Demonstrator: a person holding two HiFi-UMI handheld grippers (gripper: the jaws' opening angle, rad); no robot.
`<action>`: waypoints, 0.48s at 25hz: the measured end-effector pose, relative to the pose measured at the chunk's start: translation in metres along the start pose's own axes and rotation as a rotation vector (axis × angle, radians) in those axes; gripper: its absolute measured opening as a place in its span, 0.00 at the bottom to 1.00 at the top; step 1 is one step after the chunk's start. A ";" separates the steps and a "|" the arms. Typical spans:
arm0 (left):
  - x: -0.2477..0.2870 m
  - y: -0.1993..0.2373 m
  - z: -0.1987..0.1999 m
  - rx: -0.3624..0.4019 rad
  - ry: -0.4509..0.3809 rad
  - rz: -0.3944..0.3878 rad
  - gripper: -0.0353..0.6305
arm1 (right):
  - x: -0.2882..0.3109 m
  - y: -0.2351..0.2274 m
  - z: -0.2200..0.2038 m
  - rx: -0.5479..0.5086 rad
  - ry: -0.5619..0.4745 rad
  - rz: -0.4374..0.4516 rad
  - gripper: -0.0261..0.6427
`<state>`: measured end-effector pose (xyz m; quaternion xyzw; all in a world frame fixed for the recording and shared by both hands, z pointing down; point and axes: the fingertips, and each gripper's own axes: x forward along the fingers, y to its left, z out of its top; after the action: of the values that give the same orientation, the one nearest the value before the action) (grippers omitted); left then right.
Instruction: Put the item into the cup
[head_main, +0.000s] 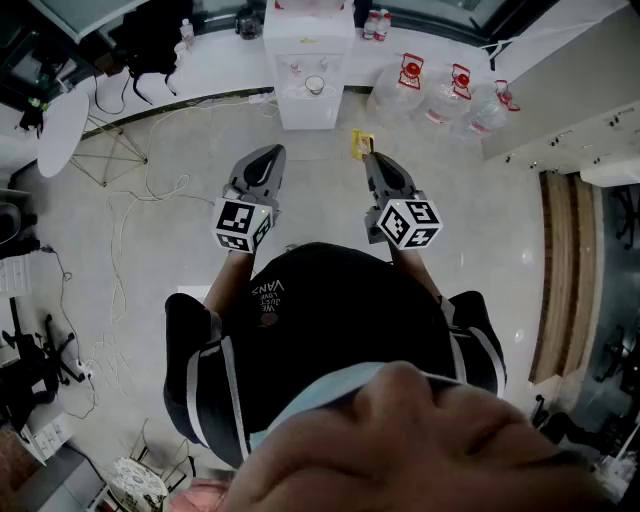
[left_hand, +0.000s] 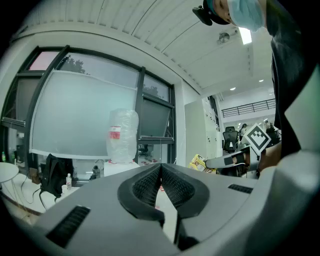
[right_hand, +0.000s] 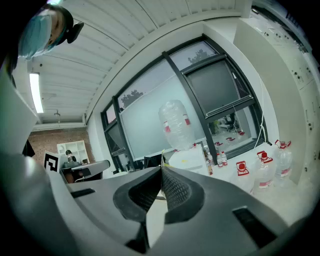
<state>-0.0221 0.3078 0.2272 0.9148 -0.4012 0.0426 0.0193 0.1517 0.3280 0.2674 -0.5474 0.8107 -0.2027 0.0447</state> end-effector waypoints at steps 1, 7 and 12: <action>0.000 -0.004 0.000 -0.001 -0.001 0.005 0.08 | -0.003 -0.001 0.000 -0.001 0.000 0.002 0.10; 0.004 -0.021 -0.002 -0.004 -0.001 0.024 0.08 | -0.012 -0.012 0.005 -0.021 -0.011 0.012 0.10; 0.013 -0.027 -0.008 -0.019 0.015 0.072 0.09 | -0.011 -0.025 0.014 0.006 -0.027 0.056 0.10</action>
<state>0.0065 0.3172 0.2367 0.8993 -0.4338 0.0463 0.0295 0.1824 0.3263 0.2622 -0.5269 0.8245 -0.1962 0.0629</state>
